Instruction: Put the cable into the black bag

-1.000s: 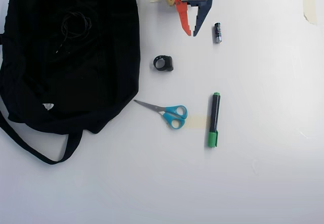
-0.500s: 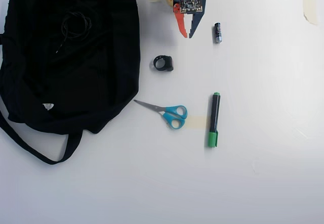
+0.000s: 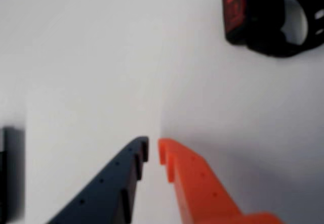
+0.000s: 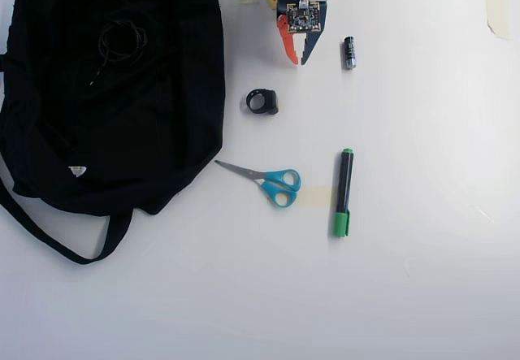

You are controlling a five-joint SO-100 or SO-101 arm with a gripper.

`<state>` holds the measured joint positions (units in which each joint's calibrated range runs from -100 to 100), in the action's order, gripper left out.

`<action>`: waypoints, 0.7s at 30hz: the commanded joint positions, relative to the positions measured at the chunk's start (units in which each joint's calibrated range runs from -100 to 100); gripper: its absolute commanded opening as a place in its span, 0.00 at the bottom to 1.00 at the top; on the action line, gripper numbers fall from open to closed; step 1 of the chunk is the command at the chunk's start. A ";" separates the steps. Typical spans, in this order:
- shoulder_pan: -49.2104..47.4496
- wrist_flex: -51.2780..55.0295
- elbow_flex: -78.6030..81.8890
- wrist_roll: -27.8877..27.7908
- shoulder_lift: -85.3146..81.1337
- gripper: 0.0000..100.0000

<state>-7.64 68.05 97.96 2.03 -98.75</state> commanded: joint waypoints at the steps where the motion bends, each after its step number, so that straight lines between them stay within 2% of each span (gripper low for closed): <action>1: -0.29 4.12 1.33 0.12 -0.75 0.02; 21: 0.24 4.81 1.33 -0.24 -0.66 0.02</action>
<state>-7.64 70.80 98.03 2.03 -98.75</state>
